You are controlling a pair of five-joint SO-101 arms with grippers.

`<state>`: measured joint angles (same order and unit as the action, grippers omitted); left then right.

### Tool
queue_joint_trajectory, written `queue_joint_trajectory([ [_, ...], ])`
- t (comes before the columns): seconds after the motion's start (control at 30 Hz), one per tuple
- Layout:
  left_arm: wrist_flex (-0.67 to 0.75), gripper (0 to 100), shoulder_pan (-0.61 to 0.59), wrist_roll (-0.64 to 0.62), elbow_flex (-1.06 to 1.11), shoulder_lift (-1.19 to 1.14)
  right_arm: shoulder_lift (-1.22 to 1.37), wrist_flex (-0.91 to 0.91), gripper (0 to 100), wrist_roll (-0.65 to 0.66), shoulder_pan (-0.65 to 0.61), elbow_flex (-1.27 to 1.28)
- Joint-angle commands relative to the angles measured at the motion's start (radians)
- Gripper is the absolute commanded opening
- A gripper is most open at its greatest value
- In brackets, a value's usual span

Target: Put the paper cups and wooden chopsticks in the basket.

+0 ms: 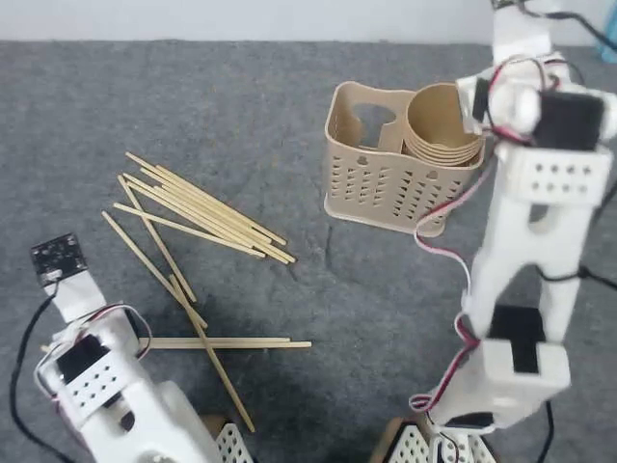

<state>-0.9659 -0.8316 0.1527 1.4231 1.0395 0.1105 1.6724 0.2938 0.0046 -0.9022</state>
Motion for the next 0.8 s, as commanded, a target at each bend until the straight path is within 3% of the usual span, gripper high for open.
queue_joint_trajectory([
  [0.0, 0.003, 7, -0.002, 0.017, -0.044, -0.008, -0.143, 0.047, 28.5, 0.011, -0.015, -0.043],
  [0.27, 0.0, 7, -0.215, 0.018, -0.119, -0.014, -0.341, 0.128, 28.4, 0.043, -0.275, 0.021],
  [0.47, -0.015, 16, -0.416, 0.101, -0.15, -0.017, -0.441, 0.128, 28.4, 0.169, -0.49, 0.361],
  [0.77, -0.014, 16, -0.408, 0.1, -0.125, -0.054, -0.467, 0.122, 28.4, 0.245, -0.542, 0.598],
])
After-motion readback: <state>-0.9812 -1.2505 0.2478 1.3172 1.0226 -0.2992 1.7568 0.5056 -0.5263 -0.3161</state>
